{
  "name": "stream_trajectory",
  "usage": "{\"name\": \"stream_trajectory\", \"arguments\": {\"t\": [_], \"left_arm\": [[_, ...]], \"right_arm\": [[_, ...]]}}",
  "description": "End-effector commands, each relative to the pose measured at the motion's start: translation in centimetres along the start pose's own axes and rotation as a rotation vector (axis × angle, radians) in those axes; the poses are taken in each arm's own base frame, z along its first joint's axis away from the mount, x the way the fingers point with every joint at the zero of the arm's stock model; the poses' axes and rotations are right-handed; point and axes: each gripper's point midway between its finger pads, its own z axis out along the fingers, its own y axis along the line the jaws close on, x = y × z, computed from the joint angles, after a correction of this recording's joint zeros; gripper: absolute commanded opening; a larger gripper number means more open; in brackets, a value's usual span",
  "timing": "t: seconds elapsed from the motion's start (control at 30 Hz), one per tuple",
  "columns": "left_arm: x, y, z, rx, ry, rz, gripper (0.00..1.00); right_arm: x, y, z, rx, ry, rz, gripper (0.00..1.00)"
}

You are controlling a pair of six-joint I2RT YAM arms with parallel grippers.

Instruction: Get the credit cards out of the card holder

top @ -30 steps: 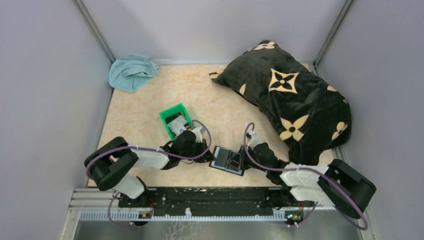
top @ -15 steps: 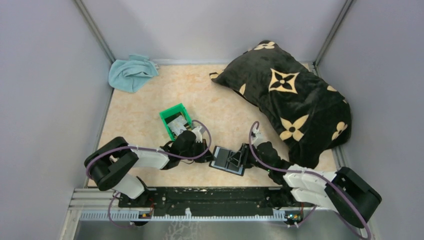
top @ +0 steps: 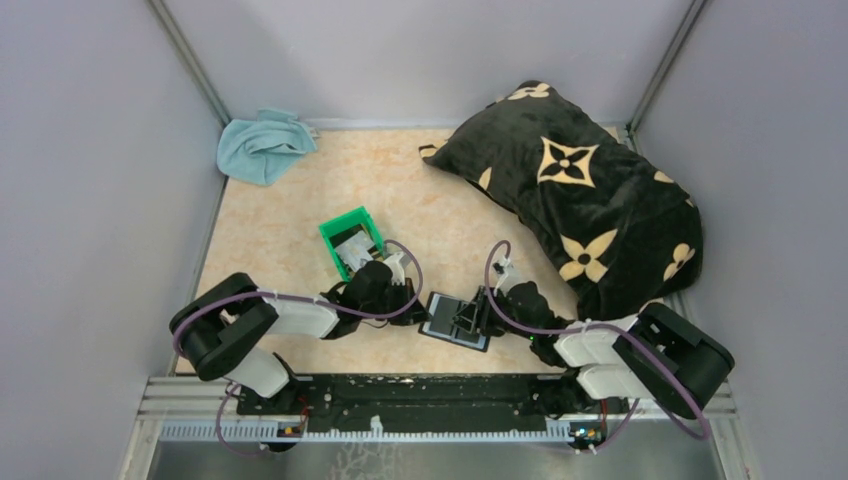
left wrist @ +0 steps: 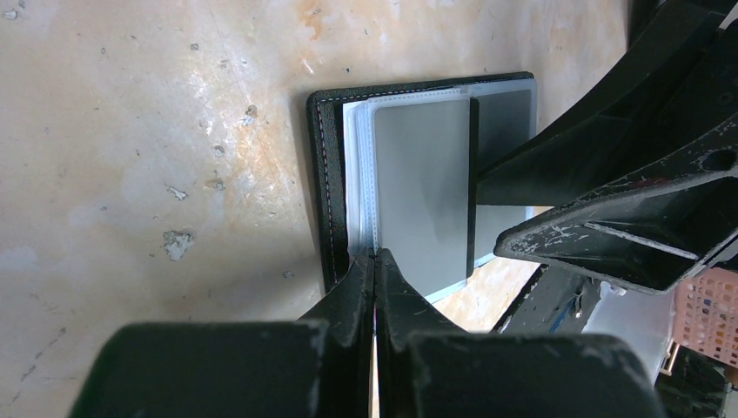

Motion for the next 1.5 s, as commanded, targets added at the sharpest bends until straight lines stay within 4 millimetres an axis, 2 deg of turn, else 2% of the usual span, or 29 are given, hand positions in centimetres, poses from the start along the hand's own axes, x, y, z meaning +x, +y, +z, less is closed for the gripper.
{"name": "stream_trajectory", "arguments": {"t": [0.0,0.33,0.43,0.7,0.87,1.07,1.47], "left_arm": [[1.4,1.2,0.1,-0.041,0.054,-0.013,0.00],[1.5,1.3,0.1,-0.044,0.060,-0.016,0.00],[1.5,1.3,0.1,-0.044,0.060,-0.016,0.00],[1.6,1.5,0.2,-0.048,0.062,-0.020,0.00],[1.7,1.4,0.3,-0.043,0.064,-0.025,0.00],[1.8,1.6,0.5,-0.044,0.067,-0.029,0.00],[2.0,1.6,0.6,-0.039,0.069,-0.037,0.00]], "right_arm": [[-1.0,1.4,0.7,-0.058,-0.022,-0.013,0.38],[-1.1,3.1,0.8,-0.154,-0.026,0.024,0.36],[-1.2,3.4,0.7,-0.168,-0.033,0.039,0.32],[-1.2,2.9,0.5,-0.142,-0.041,0.039,0.17],[-1.2,2.3,0.3,-0.102,-0.042,0.026,0.13],[-1.3,1.5,-0.2,-0.060,-0.051,0.012,0.00],[-1.8,0.0,-1.3,0.010,-0.071,-0.008,0.00]]}}
